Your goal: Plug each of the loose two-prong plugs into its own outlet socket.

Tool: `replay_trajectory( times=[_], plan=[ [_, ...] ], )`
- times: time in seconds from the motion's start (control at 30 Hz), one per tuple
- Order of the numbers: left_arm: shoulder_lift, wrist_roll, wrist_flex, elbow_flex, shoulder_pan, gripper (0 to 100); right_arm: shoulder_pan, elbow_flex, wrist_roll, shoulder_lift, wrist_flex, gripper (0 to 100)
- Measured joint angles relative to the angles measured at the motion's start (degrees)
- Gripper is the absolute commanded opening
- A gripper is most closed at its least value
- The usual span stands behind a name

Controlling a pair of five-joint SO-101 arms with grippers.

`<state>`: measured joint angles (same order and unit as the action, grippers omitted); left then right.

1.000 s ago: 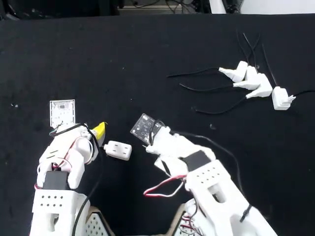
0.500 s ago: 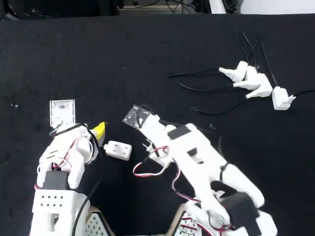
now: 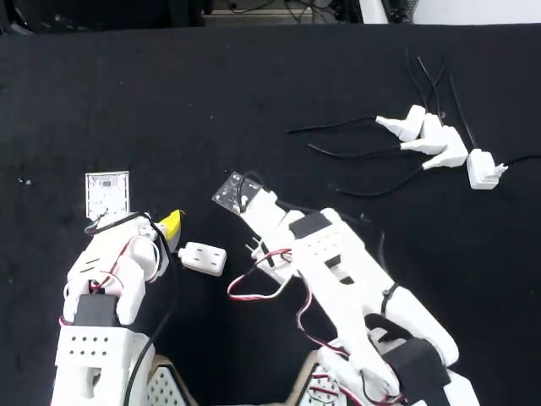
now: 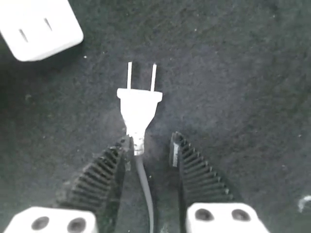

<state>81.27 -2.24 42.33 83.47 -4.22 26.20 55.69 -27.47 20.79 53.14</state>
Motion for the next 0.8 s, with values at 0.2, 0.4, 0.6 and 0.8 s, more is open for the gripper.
replay_trajectory(
  times=[0.2,0.4,0.6,0.8],
  plan=[
    [0.0,0.0,0.0,0.0,0.0,25,0.0,0.8,0.0,0.1,0.0,12.3],
    [0.0,0.0,0.0,0.0,0.0,25,0.3,3.7,1.4,0.1,-1.9,12.3],
    [0.0,0.0,0.0,0.0,0.0,25,0.4,4.4,2.0,0.1,-3.9,12.3],
    [0.0,0.0,0.0,0.0,0.0,25,0.5,4.4,2.0,0.1,-5.4,12.3]
  ],
)
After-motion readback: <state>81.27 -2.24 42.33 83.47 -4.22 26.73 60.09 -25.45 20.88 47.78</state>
